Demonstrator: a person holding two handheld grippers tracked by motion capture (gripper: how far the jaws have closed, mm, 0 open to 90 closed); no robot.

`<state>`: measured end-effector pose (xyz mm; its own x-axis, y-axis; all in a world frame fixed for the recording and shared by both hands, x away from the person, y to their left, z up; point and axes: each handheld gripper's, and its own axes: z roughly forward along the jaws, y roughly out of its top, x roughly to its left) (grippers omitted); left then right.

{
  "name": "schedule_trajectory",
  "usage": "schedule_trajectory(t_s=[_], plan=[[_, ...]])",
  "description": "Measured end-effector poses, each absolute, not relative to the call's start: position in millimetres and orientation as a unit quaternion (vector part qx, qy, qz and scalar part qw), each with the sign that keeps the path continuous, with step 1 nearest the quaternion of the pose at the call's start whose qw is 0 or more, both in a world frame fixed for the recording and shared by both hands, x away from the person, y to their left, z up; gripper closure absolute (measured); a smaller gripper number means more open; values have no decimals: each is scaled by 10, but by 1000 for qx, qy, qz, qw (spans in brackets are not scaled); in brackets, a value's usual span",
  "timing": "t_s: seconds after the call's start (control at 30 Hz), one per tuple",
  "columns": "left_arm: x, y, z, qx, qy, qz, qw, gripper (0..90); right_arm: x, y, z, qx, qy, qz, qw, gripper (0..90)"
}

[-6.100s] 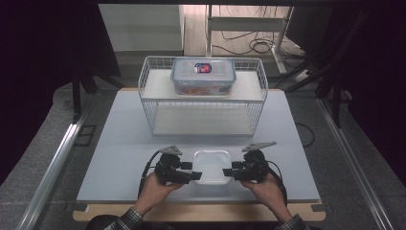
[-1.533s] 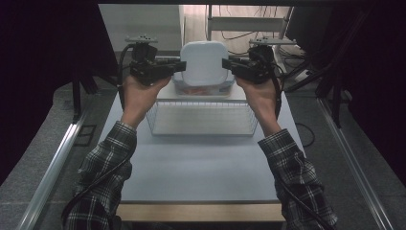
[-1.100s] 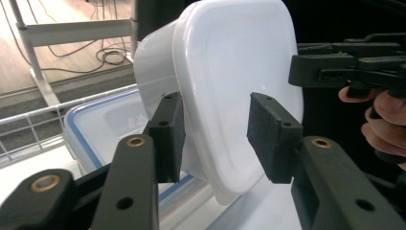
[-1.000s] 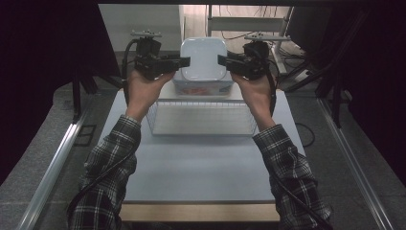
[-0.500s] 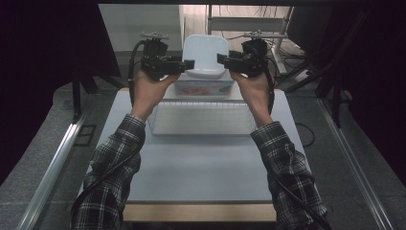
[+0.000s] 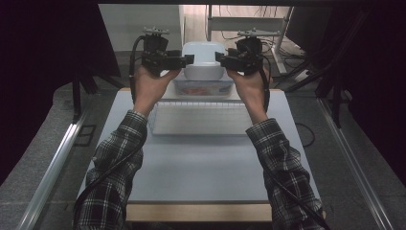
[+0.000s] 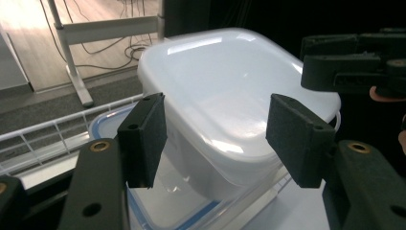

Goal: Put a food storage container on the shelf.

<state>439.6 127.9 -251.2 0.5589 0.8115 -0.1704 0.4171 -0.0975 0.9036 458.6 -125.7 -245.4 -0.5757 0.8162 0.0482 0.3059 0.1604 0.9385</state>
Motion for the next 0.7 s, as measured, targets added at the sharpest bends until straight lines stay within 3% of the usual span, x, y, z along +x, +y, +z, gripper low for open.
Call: schedule_trajectory(t_s=[0.3, 0.7], plan=[[4274, 1322, -2435, 715, 409, 190, 534, 347, 4517, -1322, -2391, 367, 731, 527, 231, 344], [4026, 1340, -2639, 740, 377, 169, 531, 149, 4280, -1446, -2538, 319, 762, 526, 203, 113]])
